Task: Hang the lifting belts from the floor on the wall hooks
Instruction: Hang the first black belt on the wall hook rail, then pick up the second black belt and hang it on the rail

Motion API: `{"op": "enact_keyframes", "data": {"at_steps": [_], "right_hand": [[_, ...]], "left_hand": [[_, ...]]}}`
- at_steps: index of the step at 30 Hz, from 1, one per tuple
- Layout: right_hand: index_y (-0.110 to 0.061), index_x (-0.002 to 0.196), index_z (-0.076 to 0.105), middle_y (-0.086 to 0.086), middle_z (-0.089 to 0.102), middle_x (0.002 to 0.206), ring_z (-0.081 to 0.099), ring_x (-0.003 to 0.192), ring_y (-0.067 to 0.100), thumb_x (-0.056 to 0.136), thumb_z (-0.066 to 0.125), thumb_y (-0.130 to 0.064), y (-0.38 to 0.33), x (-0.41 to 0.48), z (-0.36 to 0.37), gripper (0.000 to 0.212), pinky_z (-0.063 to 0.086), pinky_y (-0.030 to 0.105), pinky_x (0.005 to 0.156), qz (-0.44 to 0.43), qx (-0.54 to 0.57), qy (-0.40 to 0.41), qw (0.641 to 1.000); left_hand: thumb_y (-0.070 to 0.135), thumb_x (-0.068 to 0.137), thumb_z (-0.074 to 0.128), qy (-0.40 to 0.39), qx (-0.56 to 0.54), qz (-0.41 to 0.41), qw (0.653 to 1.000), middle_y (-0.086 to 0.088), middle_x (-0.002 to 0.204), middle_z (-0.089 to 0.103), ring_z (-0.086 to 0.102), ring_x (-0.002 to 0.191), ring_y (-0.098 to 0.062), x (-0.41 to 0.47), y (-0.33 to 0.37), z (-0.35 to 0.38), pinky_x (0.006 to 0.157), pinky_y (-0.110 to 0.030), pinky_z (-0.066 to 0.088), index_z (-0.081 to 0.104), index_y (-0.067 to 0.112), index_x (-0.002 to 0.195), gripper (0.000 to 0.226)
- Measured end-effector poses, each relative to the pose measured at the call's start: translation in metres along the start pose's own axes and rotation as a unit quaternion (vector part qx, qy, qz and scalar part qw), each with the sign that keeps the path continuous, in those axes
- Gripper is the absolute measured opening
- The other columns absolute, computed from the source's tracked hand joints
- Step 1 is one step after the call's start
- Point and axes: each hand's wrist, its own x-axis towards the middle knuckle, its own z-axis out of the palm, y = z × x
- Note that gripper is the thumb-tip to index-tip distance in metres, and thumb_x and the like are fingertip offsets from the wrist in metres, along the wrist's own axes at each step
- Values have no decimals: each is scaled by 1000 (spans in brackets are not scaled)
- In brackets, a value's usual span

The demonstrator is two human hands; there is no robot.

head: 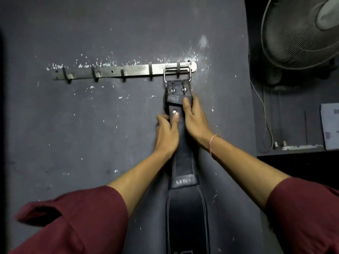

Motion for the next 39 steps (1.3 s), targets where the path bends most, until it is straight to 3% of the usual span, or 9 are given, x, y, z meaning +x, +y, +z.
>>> {"op": "enact_keyframes", "data": {"at_steps": [2,5,10,18,23,27,31,35,39], "right_hand": [[-16,139,39,3,58,136,56,121,16,104,38,-43,14,-23,1,44,43,34,104,11,20,-9,1000],[-17,131,43,3,60,122,59,111,18,101,40,-49,36,-60,-5,44,47,43,101,45,14,36,998],[-21,107,48,1,58,102,57,91,17,99,46,-46,63,-140,-21,27,51,48,88,93,-19,117,989],[-17,110,47,0,48,110,45,106,19,95,57,-33,73,-281,-20,24,44,44,95,166,-100,96,976],[-18,105,48,-1,47,106,46,101,19,93,59,-23,72,-341,-25,17,44,49,96,189,-123,59,972],[-22,94,49,0,49,99,52,94,21,94,57,-17,57,-407,-24,10,48,44,88,217,-116,-5,969],[-17,87,52,7,56,90,53,78,17,94,57,-13,49,-496,-15,10,47,35,73,270,-114,-91,952],[-8,89,56,7,63,84,57,76,18,95,56,-12,37,-587,-1,8,47,36,70,359,-119,-149,914],[-13,85,59,-3,63,79,56,70,11,95,55,-10,25,-667,24,12,46,26,67,431,-113,-217,869]], "left_hand": [[46,101,47,-14,-3,-20,1000,-12,103,67,62,97,-29,-17,-14,2,79,-36,46,48,7,104,39],[52,100,45,-10,16,-31,999,-5,90,64,61,86,-24,-41,-23,0,73,-37,45,49,10,95,42],[43,100,51,73,35,-24,996,-6,91,57,56,85,-22,-99,-48,-15,78,-35,46,49,10,96,33],[35,96,60,26,141,-71,987,-6,106,50,48,100,-20,-236,-82,-27,86,-32,44,47,10,111,32],[26,94,64,40,173,-129,976,-10,108,50,47,100,-23,-296,-90,-42,87,-31,39,48,7,112,30],[18,95,62,-18,145,-164,975,-2,96,46,47,89,-19,-360,-103,-65,84,-36,44,53,8,101,16],[13,93,63,-38,131,-229,964,-5,82,49,48,74,-20,-441,-131,-97,76,-39,47,55,7,91,10],[8,94,62,-69,128,-308,940,-8,75,54,50,70,-21,-528,-152,-143,65,-26,37,53,9,84,14],[7,96,59,-102,122,-394,905,6,72,50,47,66,-8,-605,-169,-188,59,-15,35,49,12,85,16]]}}
